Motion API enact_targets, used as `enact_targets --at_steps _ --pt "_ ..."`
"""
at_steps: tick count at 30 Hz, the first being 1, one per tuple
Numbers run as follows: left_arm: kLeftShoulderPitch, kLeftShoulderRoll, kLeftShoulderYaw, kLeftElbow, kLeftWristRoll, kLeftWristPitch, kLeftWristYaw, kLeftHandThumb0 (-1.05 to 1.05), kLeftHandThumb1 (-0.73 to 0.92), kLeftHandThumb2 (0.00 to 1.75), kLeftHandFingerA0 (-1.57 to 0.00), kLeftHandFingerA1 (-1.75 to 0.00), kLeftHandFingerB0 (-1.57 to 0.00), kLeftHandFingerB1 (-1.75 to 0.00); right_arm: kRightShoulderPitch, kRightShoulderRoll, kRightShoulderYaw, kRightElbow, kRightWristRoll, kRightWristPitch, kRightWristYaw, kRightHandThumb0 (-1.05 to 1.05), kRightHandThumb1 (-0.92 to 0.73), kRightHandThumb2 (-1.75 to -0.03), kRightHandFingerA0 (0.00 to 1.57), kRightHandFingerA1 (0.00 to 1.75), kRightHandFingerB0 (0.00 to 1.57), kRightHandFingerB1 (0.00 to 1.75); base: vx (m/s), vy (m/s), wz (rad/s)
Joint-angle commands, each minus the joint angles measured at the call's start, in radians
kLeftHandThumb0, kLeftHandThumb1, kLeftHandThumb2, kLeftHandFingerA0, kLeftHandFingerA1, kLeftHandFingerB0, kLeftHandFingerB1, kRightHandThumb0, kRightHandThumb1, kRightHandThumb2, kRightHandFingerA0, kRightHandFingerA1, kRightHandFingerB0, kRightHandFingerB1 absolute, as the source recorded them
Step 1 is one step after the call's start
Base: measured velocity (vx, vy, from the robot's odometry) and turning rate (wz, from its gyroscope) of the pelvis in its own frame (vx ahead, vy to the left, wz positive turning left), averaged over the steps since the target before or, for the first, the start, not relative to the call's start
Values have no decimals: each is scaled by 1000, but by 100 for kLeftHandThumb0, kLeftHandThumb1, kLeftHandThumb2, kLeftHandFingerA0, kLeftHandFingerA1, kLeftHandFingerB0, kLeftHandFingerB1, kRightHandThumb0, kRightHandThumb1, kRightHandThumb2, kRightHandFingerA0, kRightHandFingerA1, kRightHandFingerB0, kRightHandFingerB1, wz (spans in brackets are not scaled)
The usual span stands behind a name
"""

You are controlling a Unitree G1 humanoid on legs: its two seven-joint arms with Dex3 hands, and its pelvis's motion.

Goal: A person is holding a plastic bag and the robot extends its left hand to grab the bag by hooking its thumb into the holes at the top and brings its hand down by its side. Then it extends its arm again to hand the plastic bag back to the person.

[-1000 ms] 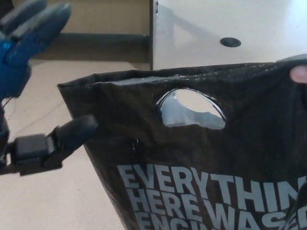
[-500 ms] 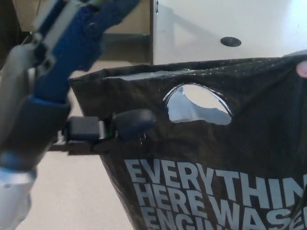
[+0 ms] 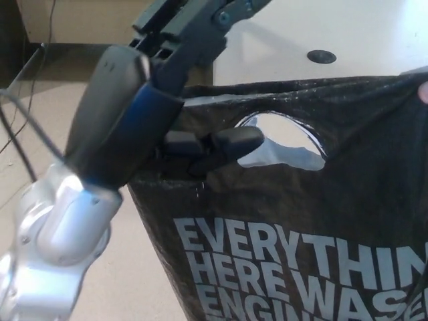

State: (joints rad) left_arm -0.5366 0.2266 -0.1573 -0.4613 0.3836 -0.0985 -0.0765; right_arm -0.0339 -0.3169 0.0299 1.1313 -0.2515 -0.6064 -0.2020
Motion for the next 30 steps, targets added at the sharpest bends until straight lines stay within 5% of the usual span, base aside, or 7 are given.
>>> enact_targets --at_steps 1,10,16,17,25,27,30 --pt "-66 -31 -22 73 60 43 9 -48 51 56 -18 -33 -20 -28 1 -19 3 -2 -4 -4 -11 -37 -57 -75 66 58 47 49 0 0 0" --pt "-132 -88 -85 148 135 83 8 -50 52 56 -19 -31 -20 -28 6 -23 9 -10 -9 -3 -11 -37 -57 -76 69 60 48 50 0 0 0" --pt "-184 -127 -114 235 197 74 56 -27 32 89 -11 -52 -10 -50 7 -24 12 -10 -13 -9 -18 -36 -58 -76 68 59 49 50 0 0 0" --pt "-192 -127 -119 248 214 67 69 -52 51 56 -28 -35 -27 -30 6 -24 10 -10 -12 -9 -16 -36 -58 -76 68 59 49 50 0 0 0" --pt "-273 -213 -160 430 209 44 129 -49 51 76 -68 -57 -29 -42 7 -22 6 -14 -12 -3 -16 -37 -58 -76 66 58 50 50 0 0 0" --pt "-299 -230 -161 492 210 -1 173 -27 74 64 -85 -136 -41 -34 4 -21 10 -15 -18 7 -22 -38 -58 -77 68 59 50 50 0 0 0" --pt "-354 -264 -169 614 217 -64 248 -20 79 64 -116 -98 -53 -36 10 -18 6 -22 -9 6 -9 -37 -58 -77 70 61 49 50 0 0 0"
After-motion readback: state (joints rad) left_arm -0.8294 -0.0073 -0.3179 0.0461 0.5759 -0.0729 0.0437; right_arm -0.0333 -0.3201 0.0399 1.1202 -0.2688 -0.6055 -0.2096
